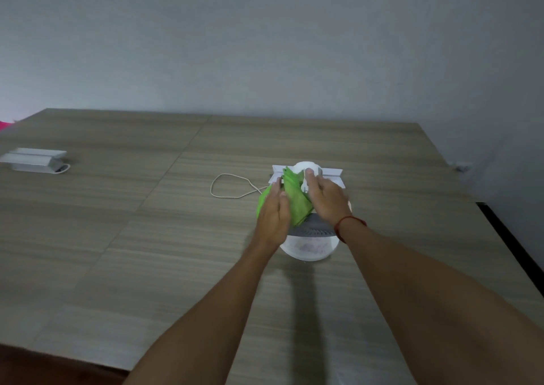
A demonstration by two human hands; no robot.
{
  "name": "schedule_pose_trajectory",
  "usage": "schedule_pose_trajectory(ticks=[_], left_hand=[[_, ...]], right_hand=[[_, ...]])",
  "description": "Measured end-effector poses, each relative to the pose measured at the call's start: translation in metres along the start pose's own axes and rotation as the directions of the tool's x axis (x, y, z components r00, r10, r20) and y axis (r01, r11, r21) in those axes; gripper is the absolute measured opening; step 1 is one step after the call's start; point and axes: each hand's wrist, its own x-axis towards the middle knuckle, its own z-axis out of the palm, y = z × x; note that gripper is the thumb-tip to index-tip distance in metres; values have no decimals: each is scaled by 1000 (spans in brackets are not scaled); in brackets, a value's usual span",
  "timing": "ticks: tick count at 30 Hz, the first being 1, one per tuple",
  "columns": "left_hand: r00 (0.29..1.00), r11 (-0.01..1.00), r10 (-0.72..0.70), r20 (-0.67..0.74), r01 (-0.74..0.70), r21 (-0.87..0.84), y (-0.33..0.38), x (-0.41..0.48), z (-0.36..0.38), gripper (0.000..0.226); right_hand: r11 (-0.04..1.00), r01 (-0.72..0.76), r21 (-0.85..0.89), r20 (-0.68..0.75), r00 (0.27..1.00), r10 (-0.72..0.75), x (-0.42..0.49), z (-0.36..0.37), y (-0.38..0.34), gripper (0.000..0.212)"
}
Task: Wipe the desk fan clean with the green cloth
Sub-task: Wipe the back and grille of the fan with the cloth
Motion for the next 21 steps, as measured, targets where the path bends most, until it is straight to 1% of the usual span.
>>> schedule_pose_trajectory(ticks=[1, 3, 5, 6, 8, 9, 10, 11, 13, 16, 18, 20, 21], left_hand=[[998, 1000, -23, -55, 22, -16, 0, 1, -3, 51], [993, 999, -21, -113, 25, 35, 0, 1, -8, 47], [989, 994, -33, -147, 47, 96, -3, 1, -10, 47], [979, 988, -103, -177, 121, 98, -4, 0, -11, 50], [917, 937, -331, -222, 347, 36, -10, 3, -13, 69], [890, 914, -399, -221, 406, -17, -14, 5, -15, 70], [881, 906, -422, -213, 417, -69, -18, 5, -17, 58], [887, 913, -408, -215, 395, -104, -21, 6, -17, 48], [904, 940, -342, -256, 326, -105, -23, 7, -20, 44], [920, 955, -292, -261, 265, -134, -18, 6, -22, 19], [923, 958, -276, -267, 243, -152, -12, 8, -22, 15], [934, 965, -245, -262, 209, -156, -6, 13, -21, 17], [944, 969, -226, -242, 193, -153, -3, 15, -21, 17]], right_hand=[[999, 33, -32, 2, 999, -33, -1, 3, -2, 66], [992, 92, -90, 9, 996, -92, -4, 8, -6, 70], [984, 126, -122, 22, 992, -124, -8, 10, -8, 62], [981, 138, -135, 28, 990, -135, -9, 10, -9, 59], [971, 158, -179, 53, 987, -151, -8, 10, -8, 57], [965, 165, -205, 70, 986, -153, -7, 11, -8, 58], [961, 169, -219, 84, 984, -154, -7, 12, -7, 58], [960, 176, -217, 89, 983, -160, -6, 12, -6, 56], [962, 195, -193, 83, 980, -182, -6, 14, -6, 43], [956, 257, -141, 19, 966, -257, -10, 17, -13, 32], [962, 257, -89, -65, 963, -263, -14, 17, -19, 30], [972, 236, -17, -171, 957, -235, -17, 14, -22, 27], [976, 219, 13, -216, 953, -211, -19, 11, -22, 28]])
